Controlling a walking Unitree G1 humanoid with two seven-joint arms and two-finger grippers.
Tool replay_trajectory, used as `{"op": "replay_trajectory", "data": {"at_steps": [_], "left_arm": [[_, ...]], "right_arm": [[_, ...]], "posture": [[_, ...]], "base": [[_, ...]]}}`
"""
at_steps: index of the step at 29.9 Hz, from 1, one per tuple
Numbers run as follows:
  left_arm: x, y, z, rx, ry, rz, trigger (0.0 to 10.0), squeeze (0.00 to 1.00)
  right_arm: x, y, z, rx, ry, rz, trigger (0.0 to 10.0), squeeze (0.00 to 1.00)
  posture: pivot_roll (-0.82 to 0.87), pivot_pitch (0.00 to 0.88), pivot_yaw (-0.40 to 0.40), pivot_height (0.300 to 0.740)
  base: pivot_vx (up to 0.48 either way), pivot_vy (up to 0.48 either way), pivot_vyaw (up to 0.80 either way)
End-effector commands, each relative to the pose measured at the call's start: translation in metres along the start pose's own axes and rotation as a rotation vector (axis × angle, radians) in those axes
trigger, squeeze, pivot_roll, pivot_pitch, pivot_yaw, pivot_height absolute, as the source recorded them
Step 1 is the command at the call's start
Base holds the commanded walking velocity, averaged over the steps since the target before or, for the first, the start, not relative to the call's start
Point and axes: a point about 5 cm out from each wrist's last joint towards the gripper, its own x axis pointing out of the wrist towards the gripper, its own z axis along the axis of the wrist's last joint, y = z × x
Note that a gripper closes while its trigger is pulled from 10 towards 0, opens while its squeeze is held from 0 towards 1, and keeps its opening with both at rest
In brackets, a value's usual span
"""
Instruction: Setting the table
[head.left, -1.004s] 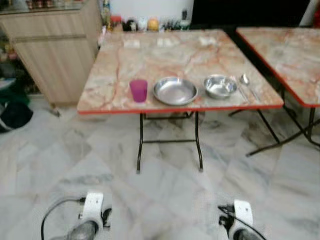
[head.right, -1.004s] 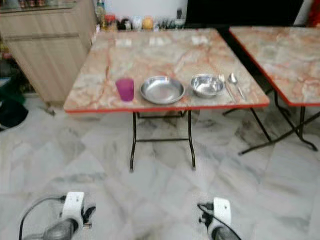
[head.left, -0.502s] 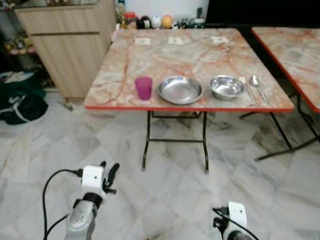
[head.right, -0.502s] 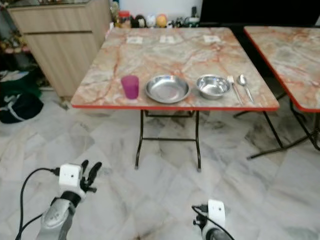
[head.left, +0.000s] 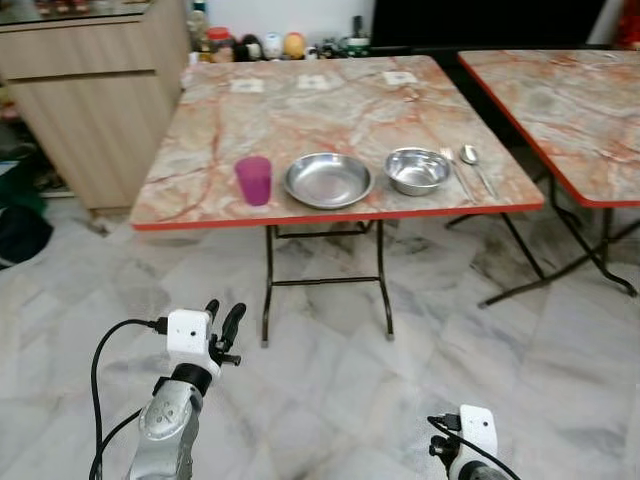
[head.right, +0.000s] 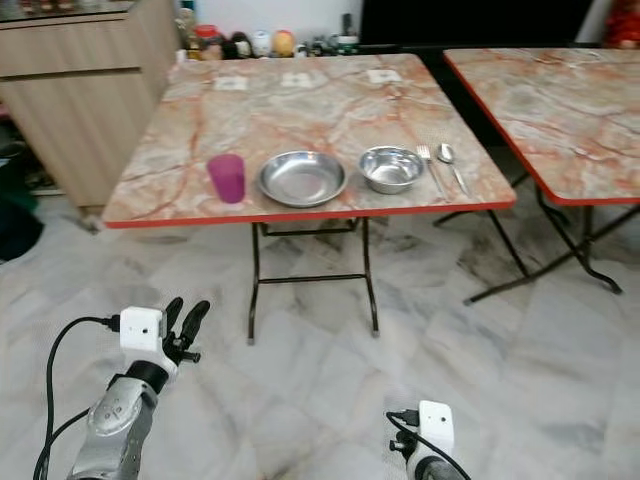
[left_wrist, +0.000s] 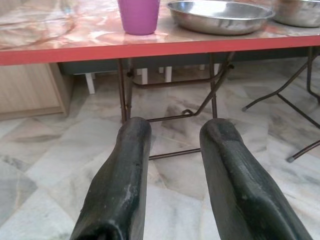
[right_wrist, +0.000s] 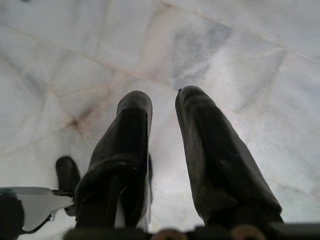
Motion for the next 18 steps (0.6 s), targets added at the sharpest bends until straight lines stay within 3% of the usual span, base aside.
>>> {"op": "replay_trajectory", "data": {"at_steps": [1,6,7,8,18], "left_arm": [[-0.0049,0.0057,-0.0039,0.008,0.034,0.017,10.0,0.00],[-0.0066,0.0040,-0.0025,0.007,0.043,0.010,10.0,0.00],[-0.0066,0.0040,-0.0020,0.011,0.041,0.013,10.0,0.88],[-0.0066,0.0039,-0.0022,0.012,0.042,0.013,10.0,1.00],[-0.0057,0.0014,0.0002,-0.002,0.033,0.007,10.0,1.00]], "right_arm": [[-0.0001,0.0015,-0.0025,0.006,0.009,0.000,10.0,0.00],[-0.0001,0.0013,-0.0029,0.003,0.013,-0.001,10.0,0.00],[-0.0001,0.0016,-0.0033,0.002,0.014,-0.001,10.0,0.00],[-0.0002,0.0017,-0.0038,0.001,0.016,0.000,10.0,0.00],[-0.0023,-0.0062,-0.0083,-0.005,0.032,-0.011,10.0,0.00]], "posture": [[0.02,0.047,-0.025,0.740],[0.03,0.054,-0.027,0.740],[0.03,0.054,-0.027,0.740],[0.03,0.054,-0.027,0.740],[0.02,0.057,-0.029,0.740]], "base": [[0.000,0.000,0.00],[0.208,0.000,0.00],[0.386,0.000,0.00],[0.371,0.000,0.00],[0.378,0.000,0.00]]}}
